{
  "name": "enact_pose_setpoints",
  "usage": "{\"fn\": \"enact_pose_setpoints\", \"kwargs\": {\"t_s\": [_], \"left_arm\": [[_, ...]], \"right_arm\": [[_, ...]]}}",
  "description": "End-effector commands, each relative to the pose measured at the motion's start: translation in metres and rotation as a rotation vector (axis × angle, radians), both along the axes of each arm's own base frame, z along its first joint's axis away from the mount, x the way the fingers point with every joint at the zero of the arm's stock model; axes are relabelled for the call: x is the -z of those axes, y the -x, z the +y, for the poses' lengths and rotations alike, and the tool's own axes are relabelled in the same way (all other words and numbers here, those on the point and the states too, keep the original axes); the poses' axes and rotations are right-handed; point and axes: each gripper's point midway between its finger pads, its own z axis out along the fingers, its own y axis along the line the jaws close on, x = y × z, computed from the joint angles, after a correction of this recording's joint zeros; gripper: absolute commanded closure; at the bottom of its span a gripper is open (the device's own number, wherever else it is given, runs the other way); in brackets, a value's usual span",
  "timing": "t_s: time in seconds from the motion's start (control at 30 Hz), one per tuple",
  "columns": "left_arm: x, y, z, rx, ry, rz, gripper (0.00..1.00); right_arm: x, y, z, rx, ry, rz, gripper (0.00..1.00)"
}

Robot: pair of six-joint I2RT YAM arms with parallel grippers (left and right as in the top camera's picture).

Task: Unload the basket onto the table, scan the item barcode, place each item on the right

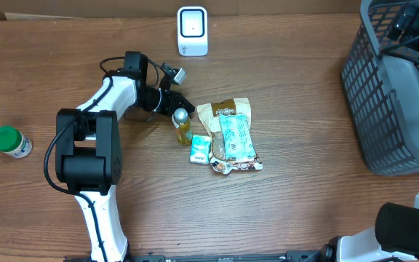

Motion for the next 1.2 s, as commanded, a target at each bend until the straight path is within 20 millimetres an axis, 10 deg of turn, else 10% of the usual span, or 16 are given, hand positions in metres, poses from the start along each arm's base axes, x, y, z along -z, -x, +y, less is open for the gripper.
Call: {"fn": "enact_pose_setpoints", "kwargs": {"t_s": [0.0, 0.4, 1.17], "left_arm": [[-0.005, 0.001, 0.004, 0.042, 0.025, -0.045, 0.96], [0.003, 0.012, 0.036, 0.011, -0.028, 0.024, 0.96], [-0.015, 0.015, 0.024, 0.054, 0.099, -0.019, 0.96]], "right_arm": [[-0.012, 0.002, -0.001, 0.011, 0.011, -0.030, 0.00], [-0.012, 0.002, -0.001, 0.011, 0.011, -0.030, 0.00], [-0.012, 0.002, -0.001, 0.011, 0.011, -0.030, 0.00]]}}
